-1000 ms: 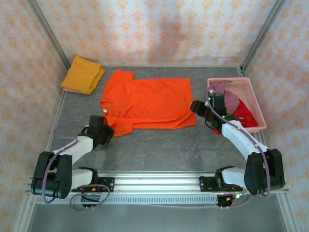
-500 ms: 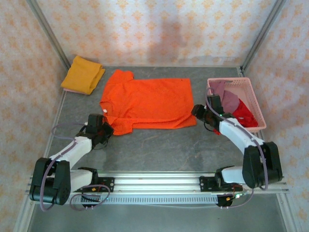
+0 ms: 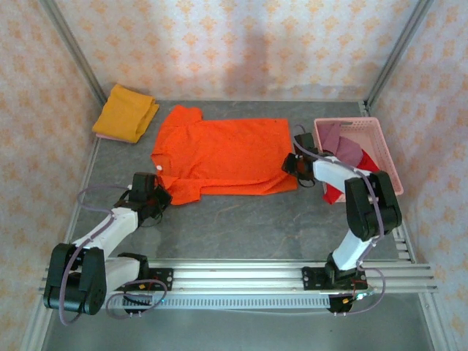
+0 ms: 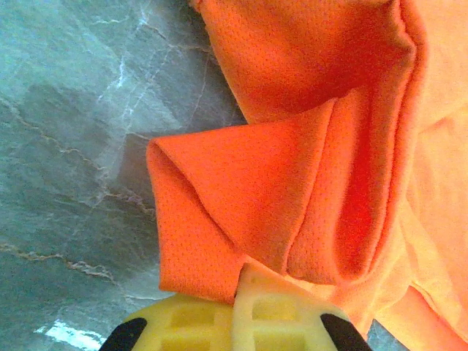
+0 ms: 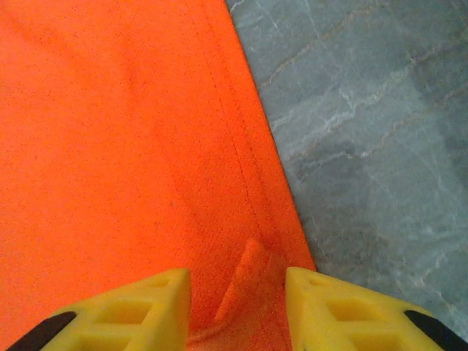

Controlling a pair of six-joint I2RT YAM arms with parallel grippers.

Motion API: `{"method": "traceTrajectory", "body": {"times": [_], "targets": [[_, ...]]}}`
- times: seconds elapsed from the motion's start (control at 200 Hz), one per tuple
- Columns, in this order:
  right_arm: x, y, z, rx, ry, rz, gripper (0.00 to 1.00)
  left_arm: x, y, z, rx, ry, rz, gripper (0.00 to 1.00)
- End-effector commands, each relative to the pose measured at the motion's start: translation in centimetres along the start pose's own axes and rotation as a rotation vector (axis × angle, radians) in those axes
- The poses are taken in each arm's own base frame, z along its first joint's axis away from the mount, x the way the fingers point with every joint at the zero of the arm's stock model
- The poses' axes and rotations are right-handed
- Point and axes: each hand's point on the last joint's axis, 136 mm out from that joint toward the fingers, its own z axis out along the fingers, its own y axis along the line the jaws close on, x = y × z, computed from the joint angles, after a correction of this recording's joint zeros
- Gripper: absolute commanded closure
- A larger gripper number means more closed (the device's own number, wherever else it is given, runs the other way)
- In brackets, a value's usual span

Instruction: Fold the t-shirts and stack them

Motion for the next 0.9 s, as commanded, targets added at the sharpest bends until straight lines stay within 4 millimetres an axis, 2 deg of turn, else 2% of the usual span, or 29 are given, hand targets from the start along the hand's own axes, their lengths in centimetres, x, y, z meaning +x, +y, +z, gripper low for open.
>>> {"method": "traceTrajectory", "body": {"times": [0.0, 0.07, 0.155, 0.31, 0.42, 0.595, 0.731, 0.791, 0.811, 0.891], "targets": [[-0.7, -0.2, 0.4, 0.043, -0.001, -0.021, 0.68, -0.4, 0.1, -0.4, -0.022, -0.017, 0.024, 1.00], [-0.7, 0.0, 0.5, 0.038, 0.006, -0.025, 0.81, -0.4, 0.1, -0.4, -0.025, -0.017, 0.023, 1.00], [-1.0, 0.1, -0.4, 0.037, -0.011, -0.026, 1.00, -0.4, 0.0, -0.7, -0.026, -0.015, 0.023, 1.00], [-0.6, -0.1, -3.7, 0.004, -0.049, -0.034, 1.00, -0.3, 0.2, -2.1, -0.048, -0.010, 0.042, 1.00], [1.1, -1.0, -5.9, -0.002, -0.038, -0.037, 1.00, 0.3, 0.7, -3.6, -0.077, 0.015, 0.068, 1.00], [4.1, -2.1, -8.9, -0.025, 0.000, -0.025, 1.00, 2.1, 3.3, -6.0, -0.202, 0.095, 0.070, 1.00], [6.9, -3.3, -9.9, -0.021, 0.058, -0.003, 1.00, 3.1, 4.9, -7.2, -0.282, 0.142, 0.066, 1.00], [8.7, -3.7, -9.6, -0.023, 0.108, 0.025, 1.00, 3.4, 5.3, -7.5, -0.301, 0.156, 0.063, 1.00], [8.8, -3.5, -10.0, -0.043, 0.101, 0.031, 1.00, 3.5, 5.5, -7.6, -0.307, 0.160, 0.061, 1.00], [10.5, -4.0, -9.7, -0.040, 0.138, 0.054, 1.00, 4.0, 6.1, -7.8, -0.330, 0.174, 0.053, 1.00]]}}
